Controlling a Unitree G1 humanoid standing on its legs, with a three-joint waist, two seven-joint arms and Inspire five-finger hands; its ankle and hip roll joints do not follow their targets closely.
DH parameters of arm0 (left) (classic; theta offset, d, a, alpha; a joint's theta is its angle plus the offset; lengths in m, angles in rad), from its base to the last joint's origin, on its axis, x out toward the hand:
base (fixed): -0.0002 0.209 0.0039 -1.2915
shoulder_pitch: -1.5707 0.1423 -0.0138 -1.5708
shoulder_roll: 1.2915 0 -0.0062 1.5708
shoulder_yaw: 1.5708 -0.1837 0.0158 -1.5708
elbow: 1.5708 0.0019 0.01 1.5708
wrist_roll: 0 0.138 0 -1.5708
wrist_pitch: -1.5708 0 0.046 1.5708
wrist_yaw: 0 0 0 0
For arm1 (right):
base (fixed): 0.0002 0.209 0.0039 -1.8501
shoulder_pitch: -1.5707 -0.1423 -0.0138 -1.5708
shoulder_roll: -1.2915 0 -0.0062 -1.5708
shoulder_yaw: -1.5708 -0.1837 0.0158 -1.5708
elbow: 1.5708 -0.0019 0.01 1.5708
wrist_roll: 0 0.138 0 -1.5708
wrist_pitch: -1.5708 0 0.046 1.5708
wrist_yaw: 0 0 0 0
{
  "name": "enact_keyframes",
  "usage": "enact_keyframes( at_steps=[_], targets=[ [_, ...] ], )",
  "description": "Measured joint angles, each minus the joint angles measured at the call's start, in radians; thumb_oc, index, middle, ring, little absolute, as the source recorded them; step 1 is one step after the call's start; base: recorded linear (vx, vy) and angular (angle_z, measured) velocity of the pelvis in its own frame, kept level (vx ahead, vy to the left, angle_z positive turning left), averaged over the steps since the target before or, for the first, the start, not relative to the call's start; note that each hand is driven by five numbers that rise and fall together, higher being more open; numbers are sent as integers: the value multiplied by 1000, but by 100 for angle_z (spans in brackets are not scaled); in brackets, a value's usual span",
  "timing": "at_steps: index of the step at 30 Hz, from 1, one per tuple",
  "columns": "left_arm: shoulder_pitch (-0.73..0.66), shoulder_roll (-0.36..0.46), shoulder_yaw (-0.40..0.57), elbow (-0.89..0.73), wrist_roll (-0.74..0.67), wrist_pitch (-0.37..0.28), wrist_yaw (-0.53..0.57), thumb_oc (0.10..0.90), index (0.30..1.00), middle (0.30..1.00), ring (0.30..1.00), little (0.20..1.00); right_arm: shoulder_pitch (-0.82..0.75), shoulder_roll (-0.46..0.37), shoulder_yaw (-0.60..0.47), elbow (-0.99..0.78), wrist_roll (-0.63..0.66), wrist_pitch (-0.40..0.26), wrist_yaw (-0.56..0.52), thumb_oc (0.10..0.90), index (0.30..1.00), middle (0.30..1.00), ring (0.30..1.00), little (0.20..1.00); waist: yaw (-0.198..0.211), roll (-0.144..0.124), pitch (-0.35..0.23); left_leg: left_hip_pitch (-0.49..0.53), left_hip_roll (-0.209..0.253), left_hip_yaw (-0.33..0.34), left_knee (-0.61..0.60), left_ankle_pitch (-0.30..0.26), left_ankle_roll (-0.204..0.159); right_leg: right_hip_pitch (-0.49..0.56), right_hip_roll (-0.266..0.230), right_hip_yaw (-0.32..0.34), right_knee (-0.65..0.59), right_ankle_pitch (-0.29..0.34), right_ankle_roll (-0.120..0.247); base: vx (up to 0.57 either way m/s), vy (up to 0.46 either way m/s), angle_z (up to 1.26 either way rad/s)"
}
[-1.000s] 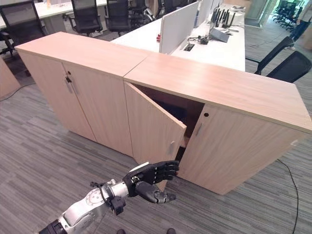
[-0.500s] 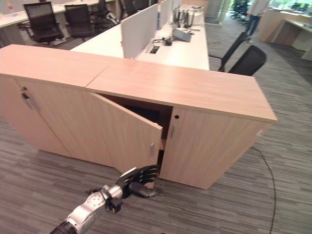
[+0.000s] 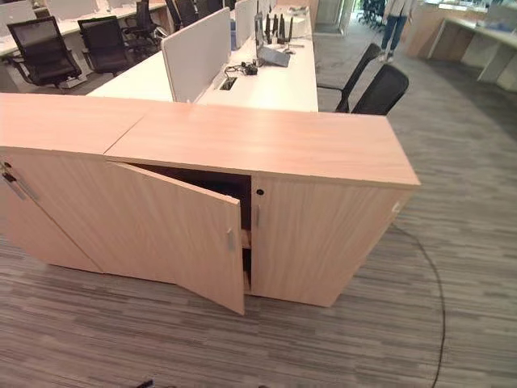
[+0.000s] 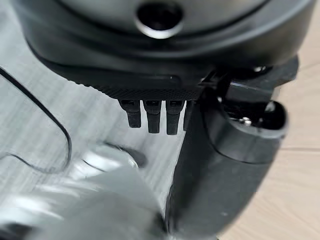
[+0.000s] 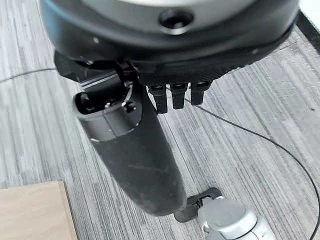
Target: Put the empty folder in the office cabinet
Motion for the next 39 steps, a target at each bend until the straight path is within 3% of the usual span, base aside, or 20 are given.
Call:
enact_keyframes(
  at_steps=[1,2,3,8,10,11,13,22,27,30,34,39],
  targets=[
    [3,-2,-1,10,18,6,7,800,900,900,900,900,-11,0,1,-1,0,-2,1,800,900,900,900,900,7,4,7,2,-3,6,9,-6,12,-4,2,5,-2,1,1,116,149,-59],
    [29,-11,12,6,21,12,15,800,900,900,900,900,-11,6,1,-5,0,-14,2,800,900,900,900,900,6,30,12,19,5,10,-24,25,51,3,12,-5,-16,13,18,98,121,-42],
    [46,-15,44,2,23,8,15,800,900,900,900,900,-16,18,-2,-6,0,-16,-1,800,900,900,900,900,9,27,29,46,4,29,-56,48,74,18,6,-1,-16,19,27,125,157,-34],
    [98,-25,132,-2,11,2,36,800,900,900,900,900,24,91,-5,-3,-1,-14,1,800,900,900,900,900,11,14,20,138,-18,40,-214,102,100,28,-28,-7,-16,4,68,70,70,-1],
    [99,-22,99,-1,25,3,64,800,900,900,900,900,34,111,5,-4,-2,-9,0,800,900,900,900,900,10,19,16,151,-21,43,-239,119,109,28,-34,-7,-17,3,78,55,58,-2],
    [99,-18,21,-2,66,6,95,800,900,900,900,900,41,129,28,-5,-14,-8,-3,800,900,900,900,900,8,24,4,159,-22,49,-247,123,112,30,-36,-6,-17,0,91,48,73,-7],
    [97,-18,-38,-13,101,8,94,800,900,900,900,900,43,136,54,-7,-54,-5,-5,800,900,900,900,900,5,26,-18,161,-22,57,-247,122,113,31,-38,-4,-17,3,94,28,44,-7],
    [-45,21,-207,-244,140,-29,62,800,900,900,900,900,-13,84,199,-126,-269,-20,-29,800,900,900,900,900,2,-5,-58,176,-18,57,-247,121,121,52,-32,-6,-17,-3,96,13,15,0],
    [-81,18,-301,-271,234,-48,60,800,900,900,900,900,-38,72,211,-164,-319,-45,-60,800,900,900,900,900,-3,0,-64,179,-16,64,-247,118,112,49,-31,0,-17,-6,101,11,13,-3],
    [-52,11,-289,-202,269,-52,59,800,900,900,900,900,-34,84,212,-159,-326,-44,-63,800,900,900,900,900,-5,5,-68,180,-12,66,-247,121,116,51,-27,1,-17,0,92,8,9,-2],
    [20,9,-197,-89,291,-37,61,800,900,900,900,900,-9,107,228,-152,-326,-41,-63,800,900,900,900,900,-17,9,-71,197,-5,68,-247,115,115,67,-20,2,-17,-3,88,0,0,0],
    [89,21,-136,-58,290,-29,63,800,900,900,900,900,24,110,227,-151,-326,-43,-63,800,900,900,900,900,-9,13,-75,195,-5,66,-248,110,110,65,-20,-1,-17,-6,86,-2,3,1]
  ],
)
